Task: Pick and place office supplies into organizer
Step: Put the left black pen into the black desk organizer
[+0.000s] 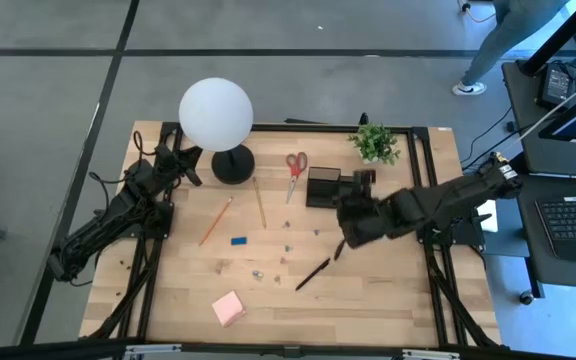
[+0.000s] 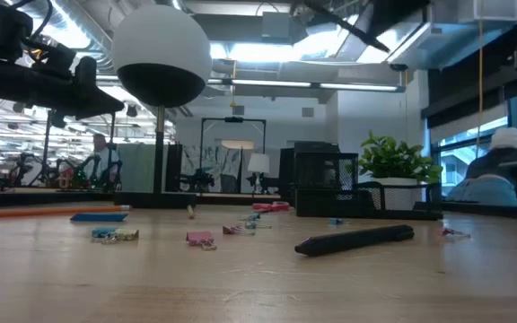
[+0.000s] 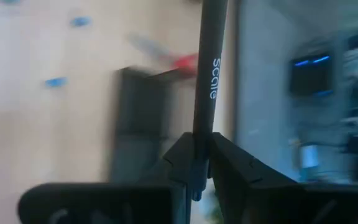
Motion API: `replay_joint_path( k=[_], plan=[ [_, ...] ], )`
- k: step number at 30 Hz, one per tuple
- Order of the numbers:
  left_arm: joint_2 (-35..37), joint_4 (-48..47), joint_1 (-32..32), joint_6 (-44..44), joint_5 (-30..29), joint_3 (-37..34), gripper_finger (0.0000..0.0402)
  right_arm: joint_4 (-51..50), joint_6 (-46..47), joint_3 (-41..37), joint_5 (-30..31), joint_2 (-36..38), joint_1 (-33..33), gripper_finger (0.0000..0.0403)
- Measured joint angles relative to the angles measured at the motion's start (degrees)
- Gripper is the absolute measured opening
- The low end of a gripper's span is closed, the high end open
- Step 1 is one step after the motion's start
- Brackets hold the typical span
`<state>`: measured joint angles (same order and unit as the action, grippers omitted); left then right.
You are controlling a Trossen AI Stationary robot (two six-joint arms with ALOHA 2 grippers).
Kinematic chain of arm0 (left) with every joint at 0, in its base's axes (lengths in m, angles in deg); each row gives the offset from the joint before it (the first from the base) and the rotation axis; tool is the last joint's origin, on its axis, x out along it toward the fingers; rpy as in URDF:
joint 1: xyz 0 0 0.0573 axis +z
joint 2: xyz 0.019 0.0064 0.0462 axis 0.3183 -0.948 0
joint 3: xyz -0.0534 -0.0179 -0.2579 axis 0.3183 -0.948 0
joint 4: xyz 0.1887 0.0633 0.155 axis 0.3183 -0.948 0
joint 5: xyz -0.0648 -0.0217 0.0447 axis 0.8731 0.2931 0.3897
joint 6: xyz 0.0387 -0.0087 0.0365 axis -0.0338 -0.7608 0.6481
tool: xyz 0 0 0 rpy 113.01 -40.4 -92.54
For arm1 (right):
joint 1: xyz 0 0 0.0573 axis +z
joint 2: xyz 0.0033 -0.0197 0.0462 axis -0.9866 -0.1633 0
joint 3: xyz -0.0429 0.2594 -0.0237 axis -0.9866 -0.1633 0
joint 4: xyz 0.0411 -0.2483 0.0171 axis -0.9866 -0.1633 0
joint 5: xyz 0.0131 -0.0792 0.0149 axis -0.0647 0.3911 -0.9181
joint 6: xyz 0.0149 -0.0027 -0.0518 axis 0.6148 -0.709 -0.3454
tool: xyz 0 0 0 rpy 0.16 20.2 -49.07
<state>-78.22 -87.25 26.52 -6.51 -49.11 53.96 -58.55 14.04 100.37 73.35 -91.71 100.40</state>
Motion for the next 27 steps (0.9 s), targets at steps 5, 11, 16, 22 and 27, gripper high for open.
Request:
replay_joint_path(
  k=[5,11,16,22,27],
  plan=[
    [0.0,0.0,0.0,-0.1,0.0,0.0,0.0033,0.6,-15.3,6.4,5.6,0.1,-5.5,0.0048],
    [0.0,0.0,0.0,-0.1,0.0,0.0,0.0033,2.5,-32.7,7.1,11.3,0.1,-12.7,0.0048],
    [0.0,0.0,0.0,0.0,0.0,0.0,0.0033,5.4,-48.9,3.3,18.0,0.1,-18.7,0.0048],
    [0.0,0.0,0.0,0.0,0.0,0.0,0.0033,10.0,-58.1,-3.0,18.7,0.1,-23.7,0.0048],
    [0.0,0.0,0.0,0.0,0.0,0.0,0.0033,14.8,-62.8,-10.3,18.5,0.0,-24.4,0.0048]
  ],
)
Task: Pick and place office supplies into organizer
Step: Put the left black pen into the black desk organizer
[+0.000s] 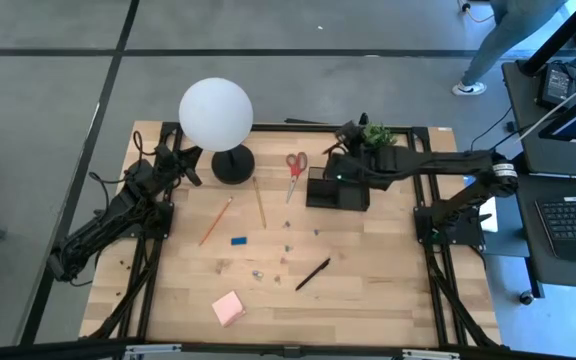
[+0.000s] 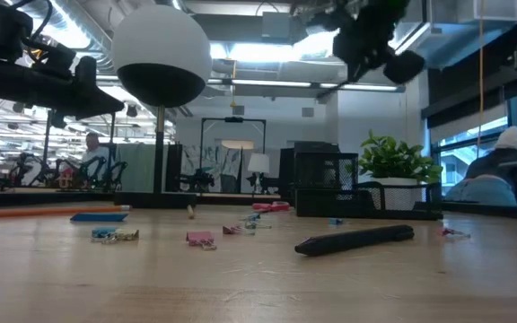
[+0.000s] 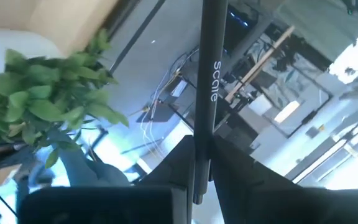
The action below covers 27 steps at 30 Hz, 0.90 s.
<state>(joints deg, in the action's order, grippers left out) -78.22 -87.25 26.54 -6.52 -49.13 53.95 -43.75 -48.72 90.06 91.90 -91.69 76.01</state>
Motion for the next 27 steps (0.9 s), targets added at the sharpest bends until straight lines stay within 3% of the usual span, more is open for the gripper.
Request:
replay_joint_path(
  k=[15,22,27],
  plan=[
    [0.0,0.0,0.0,0.0,0.0,0.0,0.0033,19.6,-11.5,-15.5,-1.0,0.0,1.8,0.0048],
    [0.0,0.0,0.0,0.0,0.0,0.0,0.0033,28.2,-19.1,-19.0,-1.4,0.0,1.8,0.0048],
    [0.0,0.0,0.0,0.0,0.0,0.0,0.0033,28.4,-20.4,-20.1,-1.3,0.0,1.8,0.0048]
  ],
)
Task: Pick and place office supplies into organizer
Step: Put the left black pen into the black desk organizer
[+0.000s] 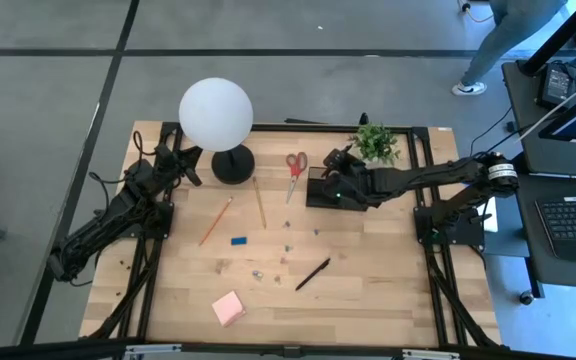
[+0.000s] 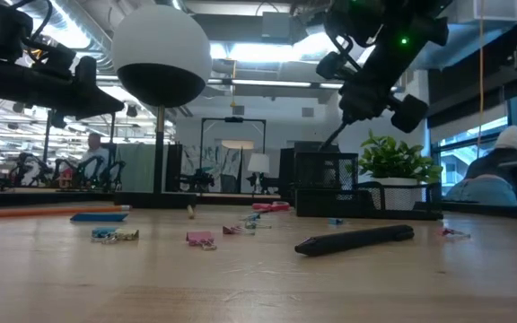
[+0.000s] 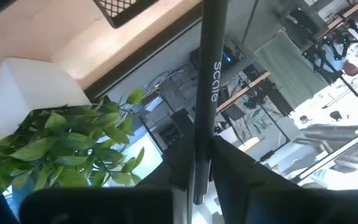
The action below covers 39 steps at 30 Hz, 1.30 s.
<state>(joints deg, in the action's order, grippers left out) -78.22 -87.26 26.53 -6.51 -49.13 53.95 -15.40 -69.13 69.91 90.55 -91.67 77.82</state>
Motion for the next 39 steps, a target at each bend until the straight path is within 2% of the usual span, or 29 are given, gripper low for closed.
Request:
replay_joint_path(
  k=[5,16,26,39],
  plan=[
    [0.0,0.0,0.0,0.0,0.0,0.0,0.0033,0.1,-0.4,-1.0,-3.0,-0.3,0.0,0.0048],
    [0.0,0.0,0.0,0.0,0.0,0.0,0.0033,3.2,-0.4,-1.8,-3.4,-5.6,0.0,0.0048],
    [0.0,0.0,0.0,0.0,0.0,0.0,0.0033,4.1,2.0,-1.8,-3.4,-6.0,0.0,0.0051],
    [0.0,0.0,0.0,0.0,-0.1,0.0,0.0033,4.5,2.3,-1.8,-4.3,-6.0,0.0,0.0103]
  ],
)
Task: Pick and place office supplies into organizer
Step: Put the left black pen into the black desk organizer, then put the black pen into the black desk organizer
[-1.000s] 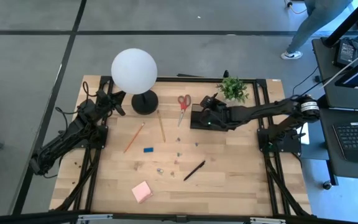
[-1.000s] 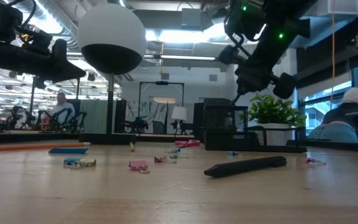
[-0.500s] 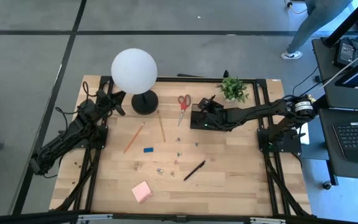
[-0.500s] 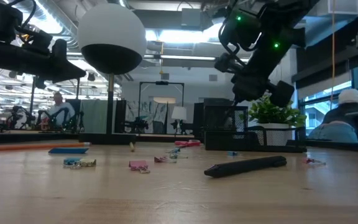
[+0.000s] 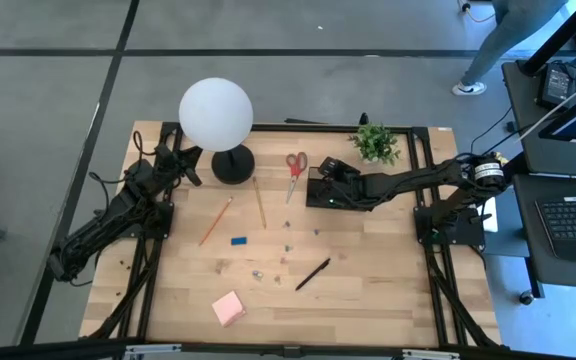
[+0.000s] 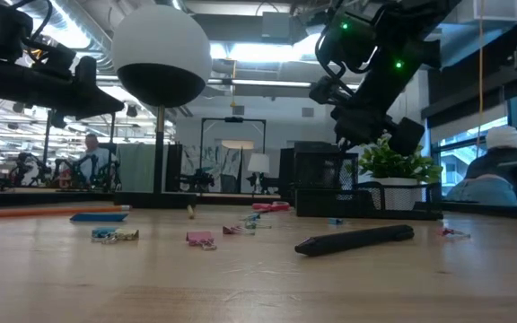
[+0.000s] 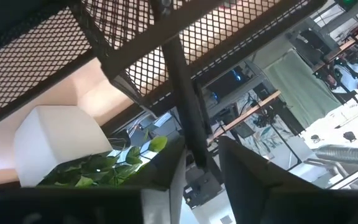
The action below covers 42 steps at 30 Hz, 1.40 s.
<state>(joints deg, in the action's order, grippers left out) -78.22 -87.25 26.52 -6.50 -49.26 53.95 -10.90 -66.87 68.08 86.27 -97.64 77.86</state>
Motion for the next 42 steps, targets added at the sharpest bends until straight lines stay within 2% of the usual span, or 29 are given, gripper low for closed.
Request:
replay_joint_path(
  k=[10,15,19,23,28,31,34,39,41,42],
  plan=[
    [0.0,0.0,0.0,0.0,0.0,0.0,0.0033,1.0,0.3,0.6,0.4,0.2,0.0,0.0138],
    [0.0,0.0,0.0,0.0,0.0,0.0,0.0033,1.0,0.7,4.8,2.2,1.5,1.3,0.0139],
    [0.0,0.0,0.0,0.0,0.0,0.0,0.0033,0.6,3.7,9.8,1.4,2.3,3.0,0.0139],
    [0.0,0.0,0.0,0.0,0.0,0.0,0.0033,-1.9,10.4,15.9,0.0,2.3,5.1,0.0139],
    [0.0,0.0,0.0,0.0,0.0,0.0,0.0033,-6.0,23.4,23.3,-6.2,2.3,6.9,0.0139],
    [0.0,0.0,0.0,0.0,0.0,0.0,0.0033,-9.5,32.4,27.2,-12.0,2.4,7.6,0.0139],
    [0.0,0.0,0.0,-0.1,0.0,0.0,0.0033,-14.5,42.5,30.9,-21.9,2.3,8.2,0.0139],
    [0.0,0.0,0.0,0.0,0.0,0.0,0.0033,-19.5,56.4,32.9,-47.0,2.4,8.2,0.0139],
    [0.0,0.0,0.0,0.0,0.0,0.0,0.0033,-20.4,57.4,32.7,-57.4,2.4,8.2,0.0139],
    [0.0,0.0,0.0,0.0,0.0,0.0,0.0033,-20.4,57.0,32.0,-60.7,2.4,8.2,0.0139]
  ],
)
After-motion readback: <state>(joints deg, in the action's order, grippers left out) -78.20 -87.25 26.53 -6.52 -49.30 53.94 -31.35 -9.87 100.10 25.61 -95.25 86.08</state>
